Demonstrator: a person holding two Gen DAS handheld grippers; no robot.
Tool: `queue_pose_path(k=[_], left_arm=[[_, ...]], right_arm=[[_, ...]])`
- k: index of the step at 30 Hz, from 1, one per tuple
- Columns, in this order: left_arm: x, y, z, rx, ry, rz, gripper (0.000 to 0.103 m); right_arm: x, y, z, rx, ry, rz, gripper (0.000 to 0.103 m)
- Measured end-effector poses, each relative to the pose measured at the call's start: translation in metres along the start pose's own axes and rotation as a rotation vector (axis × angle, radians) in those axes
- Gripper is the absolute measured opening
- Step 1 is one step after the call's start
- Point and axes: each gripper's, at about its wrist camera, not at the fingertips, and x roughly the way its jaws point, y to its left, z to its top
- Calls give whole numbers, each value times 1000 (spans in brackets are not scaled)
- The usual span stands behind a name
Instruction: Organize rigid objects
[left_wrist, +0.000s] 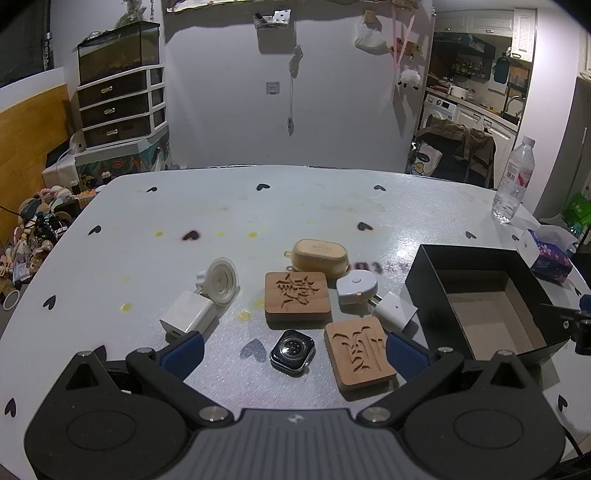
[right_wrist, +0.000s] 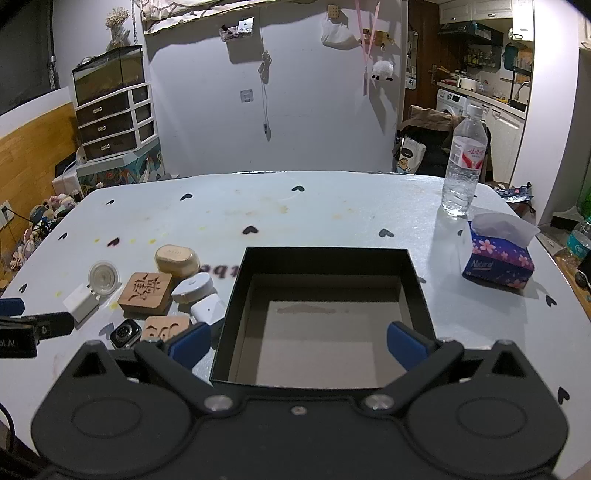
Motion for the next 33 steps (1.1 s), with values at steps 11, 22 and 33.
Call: queue_pose_path(k=[11,22,33], left_arm=[[-1,0,0,2,1,1,103],[-3,1,0,1,0,2,103],[-1,2,0,1,-1,4,103]], right_arm=[[2,1,0,1,1,0,103],[1,1,0,0,1,0,103],[2,2,-1,-2,1,2,103]])
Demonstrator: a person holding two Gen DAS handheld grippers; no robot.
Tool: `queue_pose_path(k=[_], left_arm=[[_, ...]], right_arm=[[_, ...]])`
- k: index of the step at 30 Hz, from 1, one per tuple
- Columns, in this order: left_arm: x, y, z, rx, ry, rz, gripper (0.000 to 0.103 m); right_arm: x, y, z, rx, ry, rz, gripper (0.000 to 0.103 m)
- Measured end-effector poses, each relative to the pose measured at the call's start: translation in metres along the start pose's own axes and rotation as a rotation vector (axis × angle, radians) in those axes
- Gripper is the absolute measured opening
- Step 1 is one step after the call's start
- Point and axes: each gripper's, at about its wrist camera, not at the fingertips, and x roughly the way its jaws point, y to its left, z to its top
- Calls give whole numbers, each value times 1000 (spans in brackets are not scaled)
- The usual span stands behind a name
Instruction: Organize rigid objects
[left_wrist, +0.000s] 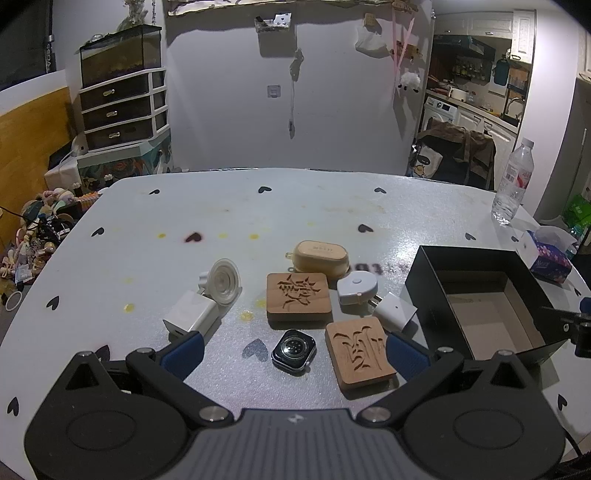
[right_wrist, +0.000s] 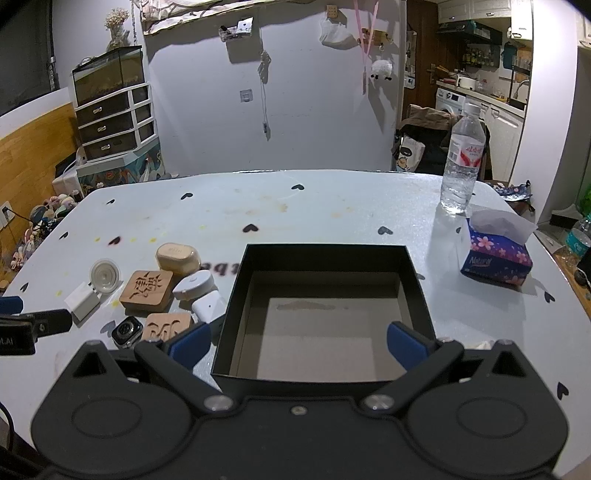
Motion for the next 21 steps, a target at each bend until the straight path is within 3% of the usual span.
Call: queue_pose_path(k=[10,21], left_arm=[[-1,1,1,2,-7,12,103],[0,-20,10,0,-11,42,103]], right_arm=[[-4,4,-9,-5,-6,1,103],[-9,-43,9,56,-30,-22,103]])
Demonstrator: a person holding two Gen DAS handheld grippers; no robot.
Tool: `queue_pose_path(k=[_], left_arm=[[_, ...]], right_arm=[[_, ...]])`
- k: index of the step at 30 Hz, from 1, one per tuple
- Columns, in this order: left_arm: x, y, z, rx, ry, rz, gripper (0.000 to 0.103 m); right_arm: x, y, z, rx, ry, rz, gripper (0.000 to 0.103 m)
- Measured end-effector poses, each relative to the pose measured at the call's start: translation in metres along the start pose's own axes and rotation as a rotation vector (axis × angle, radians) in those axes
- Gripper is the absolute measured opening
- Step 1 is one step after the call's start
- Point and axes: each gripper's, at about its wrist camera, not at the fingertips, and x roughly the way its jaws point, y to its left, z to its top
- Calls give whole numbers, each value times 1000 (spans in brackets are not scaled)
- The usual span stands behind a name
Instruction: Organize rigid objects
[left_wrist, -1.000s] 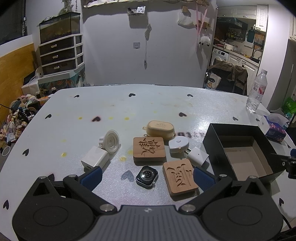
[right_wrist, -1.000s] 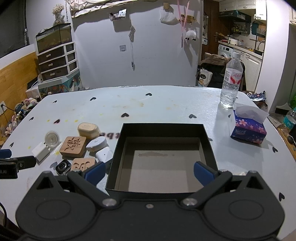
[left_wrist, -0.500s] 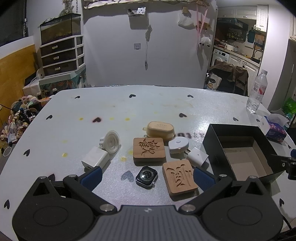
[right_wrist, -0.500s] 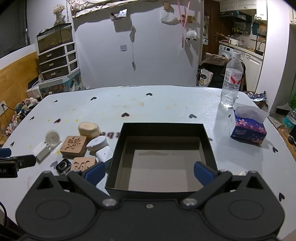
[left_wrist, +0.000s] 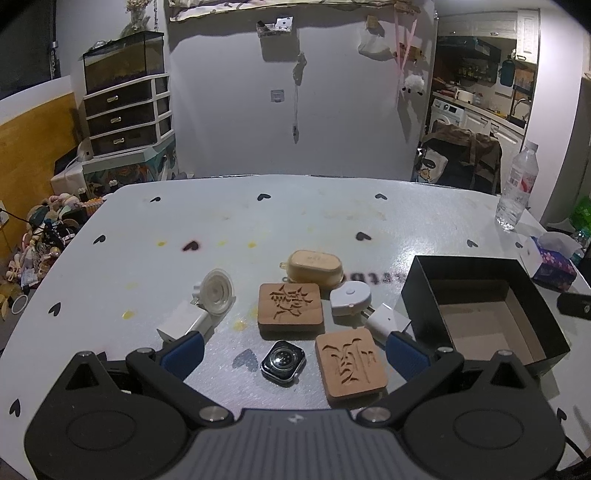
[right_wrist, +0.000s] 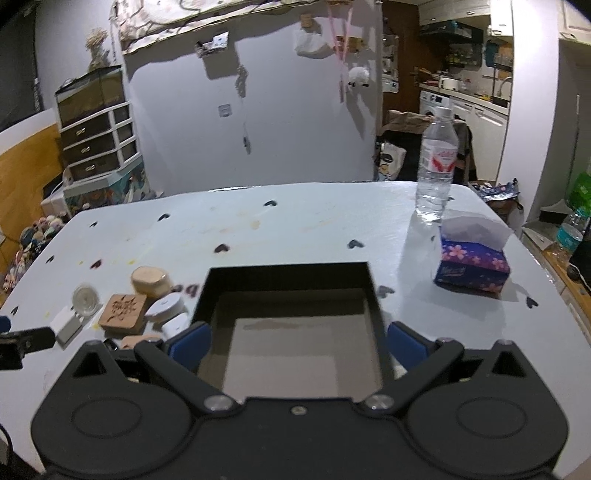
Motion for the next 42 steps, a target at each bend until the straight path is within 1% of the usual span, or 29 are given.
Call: queue_pose_path(k=[6,10,12,15,18,19,20,22,23,25,26,27,28,29,31,32,34,38,42], left_arm=[[5,-7,5,-13,7,8,103],[12,-11,8,-27,30,11,103],[13,-14,10,-17,35,11,103],[16,-22,12,2,56,8,103],[20,-28,12,5,78,8,103],[21,-30,12,2,85,10,103],[23,-30,11,-3,92,9,103],[25,-31,11,-16,103,5,103],[26,-32,11,-21,110,6,103],[29,-33,10,-32,124,9,103],[31,-33,10,-37,129,9,103],[32,-33,10,-41,135,12,103],[33,-34,10,-44,141,15,103],[35,-34,10,-47,146,17,103],[38,-35,10,-54,158,22,103],[41,-35,10,-58,167,22,103],[48,-35,10,-61,190,24,103],[66,-36,11,-74,241,12,103],[86,-43,14,-53,288,-7,103]], right_arm=[[7,-28,8,37,10,-41,103],[17,-50,10,72,17,-53,103],[24,-57,10,69,28,-82,103],[38,-67,11,57,70,-119,103],[53,-78,12,86,123,-100,102],[57,-82,12,96,141,-87,93],[63,-86,12,103,159,-67,88],[74,-90,13,119,196,-31,69],[78,-91,13,125,213,-23,65],[87,-92,13,122,245,-11,52],[91,-91,13,119,262,-7,49],[94,-91,13,117,278,-1,44],[97,-91,12,115,292,8,36],[100,-91,12,111,307,15,33],[106,-89,10,103,336,16,21],[108,-89,9,97,347,19,18],[112,-86,7,84,373,27,7],[116,-81,6,43,395,12,4],[117,-75,7,6,400,-8,3]])
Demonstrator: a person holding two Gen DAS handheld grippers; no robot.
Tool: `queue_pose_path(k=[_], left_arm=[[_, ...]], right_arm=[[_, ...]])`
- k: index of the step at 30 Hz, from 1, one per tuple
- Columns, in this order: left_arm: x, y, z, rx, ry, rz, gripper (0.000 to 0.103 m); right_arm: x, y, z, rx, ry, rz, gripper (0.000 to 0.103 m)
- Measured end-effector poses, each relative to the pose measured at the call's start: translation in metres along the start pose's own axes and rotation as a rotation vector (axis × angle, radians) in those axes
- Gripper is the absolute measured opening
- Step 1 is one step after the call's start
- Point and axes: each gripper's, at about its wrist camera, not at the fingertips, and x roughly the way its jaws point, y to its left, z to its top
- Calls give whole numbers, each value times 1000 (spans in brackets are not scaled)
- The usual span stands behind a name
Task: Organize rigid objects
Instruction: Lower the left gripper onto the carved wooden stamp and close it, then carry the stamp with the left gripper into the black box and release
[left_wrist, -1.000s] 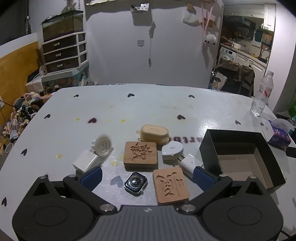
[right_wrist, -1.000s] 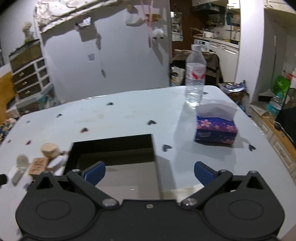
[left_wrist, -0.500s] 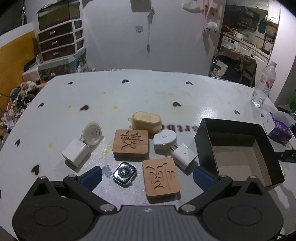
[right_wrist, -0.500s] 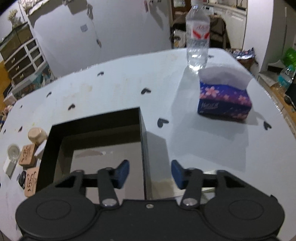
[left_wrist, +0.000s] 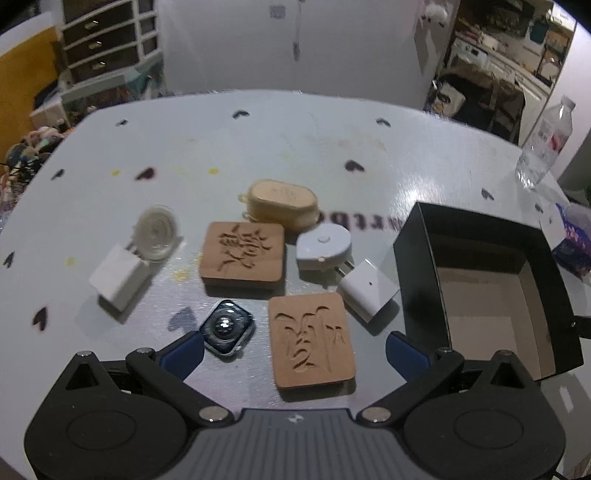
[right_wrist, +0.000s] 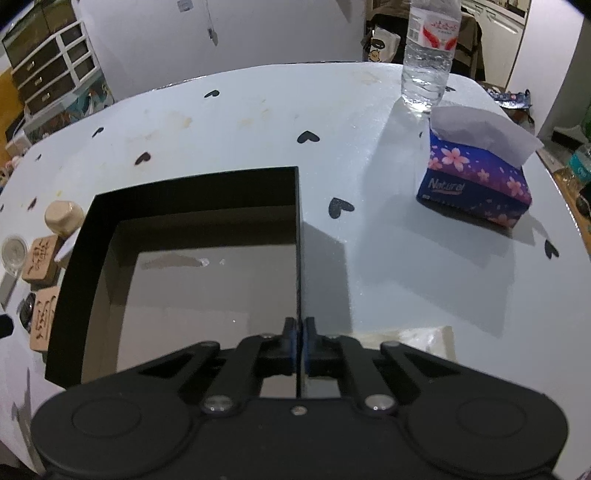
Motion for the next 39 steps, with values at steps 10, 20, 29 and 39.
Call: queue_pose_path(k=[10,20,29,39], left_arm=[[54,-12,16,28,150,32,91],[72,-14,16,-7,198,49,64],[58,-6,18,-48,176,-20,64],[17,-22,66,-32,56,-109,64]], right_arm=[[-1,-2,0,13,-3,5,3],[0,0,0,10,-1,-2,3],[0,0,0,12,-1,-2,3],[0,-1,0,13,1,-1,3]])
